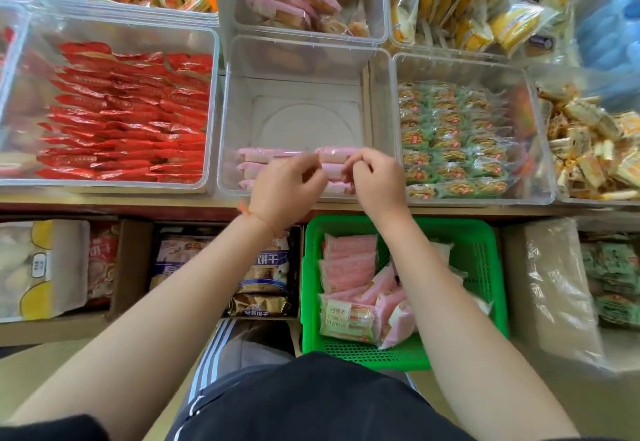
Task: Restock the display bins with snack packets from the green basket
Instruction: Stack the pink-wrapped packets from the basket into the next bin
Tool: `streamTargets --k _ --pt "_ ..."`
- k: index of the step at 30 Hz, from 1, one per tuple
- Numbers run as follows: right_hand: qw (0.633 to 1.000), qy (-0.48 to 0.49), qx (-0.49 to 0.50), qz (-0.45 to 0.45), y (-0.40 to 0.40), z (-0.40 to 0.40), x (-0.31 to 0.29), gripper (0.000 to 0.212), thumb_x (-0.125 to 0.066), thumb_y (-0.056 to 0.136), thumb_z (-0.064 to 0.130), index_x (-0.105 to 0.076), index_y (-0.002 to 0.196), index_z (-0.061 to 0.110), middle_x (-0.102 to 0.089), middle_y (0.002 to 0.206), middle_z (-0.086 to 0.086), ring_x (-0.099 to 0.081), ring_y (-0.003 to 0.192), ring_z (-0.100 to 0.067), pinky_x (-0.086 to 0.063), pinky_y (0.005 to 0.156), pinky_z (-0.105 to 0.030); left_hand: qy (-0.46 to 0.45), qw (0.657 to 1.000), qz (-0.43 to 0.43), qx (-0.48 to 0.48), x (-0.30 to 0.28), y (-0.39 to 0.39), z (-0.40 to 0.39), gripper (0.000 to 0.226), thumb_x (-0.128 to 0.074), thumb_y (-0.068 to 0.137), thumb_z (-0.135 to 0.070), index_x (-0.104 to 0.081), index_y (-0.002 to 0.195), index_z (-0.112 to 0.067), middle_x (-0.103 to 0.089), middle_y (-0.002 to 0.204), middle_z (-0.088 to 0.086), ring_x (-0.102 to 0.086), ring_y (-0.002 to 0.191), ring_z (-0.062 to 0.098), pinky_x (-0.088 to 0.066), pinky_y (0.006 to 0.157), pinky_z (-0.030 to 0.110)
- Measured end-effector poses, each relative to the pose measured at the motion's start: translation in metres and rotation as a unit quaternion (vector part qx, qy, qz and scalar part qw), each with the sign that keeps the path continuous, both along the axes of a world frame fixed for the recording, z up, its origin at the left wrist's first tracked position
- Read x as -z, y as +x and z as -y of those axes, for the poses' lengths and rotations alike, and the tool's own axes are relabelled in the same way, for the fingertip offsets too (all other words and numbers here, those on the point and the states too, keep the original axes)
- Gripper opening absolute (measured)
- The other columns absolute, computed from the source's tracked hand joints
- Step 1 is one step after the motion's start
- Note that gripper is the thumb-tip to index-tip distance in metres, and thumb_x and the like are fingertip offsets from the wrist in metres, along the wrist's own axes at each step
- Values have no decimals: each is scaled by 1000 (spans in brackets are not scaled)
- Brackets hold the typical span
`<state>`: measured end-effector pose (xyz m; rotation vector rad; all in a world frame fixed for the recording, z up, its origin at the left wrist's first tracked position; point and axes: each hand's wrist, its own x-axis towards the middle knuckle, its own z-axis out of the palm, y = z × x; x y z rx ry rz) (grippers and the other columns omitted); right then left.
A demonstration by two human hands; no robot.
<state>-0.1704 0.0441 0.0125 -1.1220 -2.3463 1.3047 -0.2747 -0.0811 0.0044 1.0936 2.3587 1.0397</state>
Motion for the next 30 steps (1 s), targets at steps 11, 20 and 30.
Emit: streamTargets --k 11,20,30 --pt "879 -54 -215 423 134 48 128 10 -53 93 26 -58 87 20 -63 91 -2 -62 91 -27 -53 79 -38 -322 918 143 185 108 114 28 24 -48 90 -27 -70 93 -19 -68 90 2 -62 84 25 -49 68 30" --pt "805 40 -372 460 155 66 142 52 -64 88 27 -51 138 21 -40 144 -10 -29 139 -35 -23 114 -50 -320 919 182 140 119 136 30 24 -50 90 -24 -71 99 -22 -68 98 0 -61 90 22 -46 72 29" --pt "966 -199 39 160 176 18 105 24 -75 86 24 -57 99 17 -64 93 5 -62 84 -10 -52 72 -28 -113 816 516 -236 98 128 13 21 -54 92 -27 -50 75 -15 -46 65 2 -42 51 14 -34 47 23"
